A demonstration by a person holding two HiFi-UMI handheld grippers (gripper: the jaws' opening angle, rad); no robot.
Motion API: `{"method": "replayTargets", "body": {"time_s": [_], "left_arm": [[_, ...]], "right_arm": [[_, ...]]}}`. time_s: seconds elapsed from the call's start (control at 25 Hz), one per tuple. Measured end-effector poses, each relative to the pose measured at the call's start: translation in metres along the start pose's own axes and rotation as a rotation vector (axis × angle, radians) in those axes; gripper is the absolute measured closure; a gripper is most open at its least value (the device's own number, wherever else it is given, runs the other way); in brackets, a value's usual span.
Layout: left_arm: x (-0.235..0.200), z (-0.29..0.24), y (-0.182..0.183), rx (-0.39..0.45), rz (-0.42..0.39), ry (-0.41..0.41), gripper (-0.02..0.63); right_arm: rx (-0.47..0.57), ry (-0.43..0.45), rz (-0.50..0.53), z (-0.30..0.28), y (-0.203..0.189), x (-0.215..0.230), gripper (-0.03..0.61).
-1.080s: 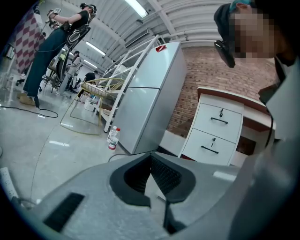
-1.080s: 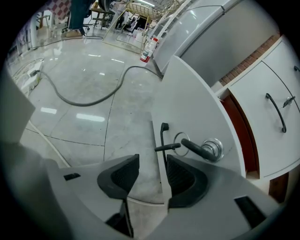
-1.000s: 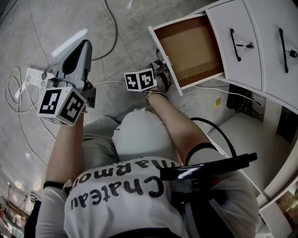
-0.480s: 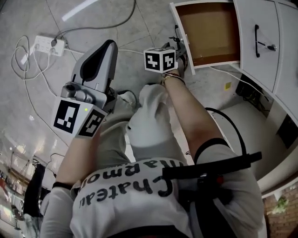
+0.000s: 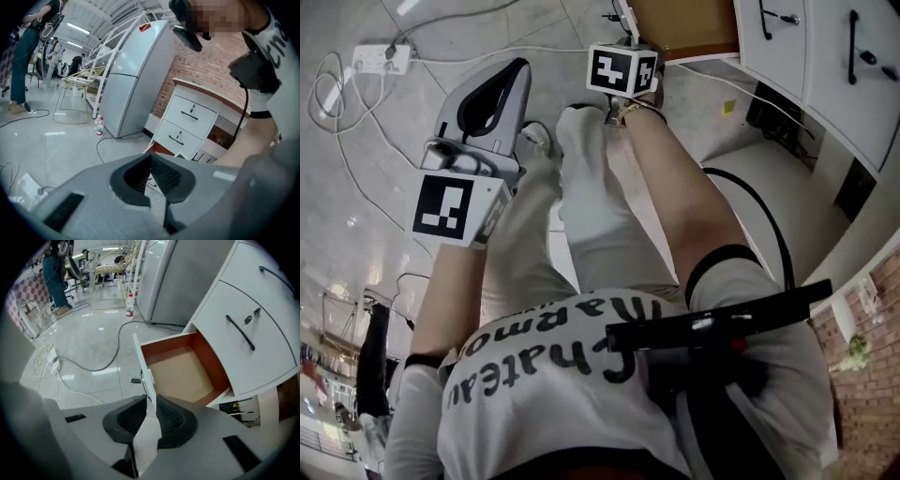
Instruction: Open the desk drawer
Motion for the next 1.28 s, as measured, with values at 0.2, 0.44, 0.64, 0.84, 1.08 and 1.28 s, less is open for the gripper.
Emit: {"method": "replayTargets", "body": {"time_s": [0.2, 0.44, 0.64, 0.84, 1.08, 1.28], "left_arm": [[-0.005, 0.029, 0.03, 0.012, 0.144, 0.083, 0.598], [0.029, 0.055, 0.099, 0.02, 0.076, 0.149, 0.598], [0.056, 0.071, 0.17, 0.062, 0.09, 0.165, 0.598], [0.089, 0.091, 0.233, 0.131, 0.067, 0.16, 0.598], [0.12, 0.116, 0.303, 0.225, 0.059, 0.18, 0.598], [0.141, 0.138, 0.36, 0.318, 0.002, 0.175, 0.598]], "right_arm": [[-0.009, 0.014, -0.066, 0.07, 0.01, 0.029, 0.545], [0.01, 0.111, -0.13, 0.161, 0.031, 0.058, 0.563], [0.066, 0.18, -0.226, 0.227, 0.069, 0.085, 0.565], [0.17, 0.208, -0.231, 0.29, 0.116, 0.118, 0.565], [0.298, 0.218, -0.253, 0.36, 0.163, 0.167, 0.565], [0.423, 0.227, -0.278, 0.418, 0.2, 0.198, 0.565]]}}
Point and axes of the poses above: the fingertips, and each gripper's own axes: z backward along the fingers, x to its right, y out of its top, the point moved 1 cm from there along z, backward along the fingers, and after that the axes turned 4 degrees about z, right-handed, at the moved point
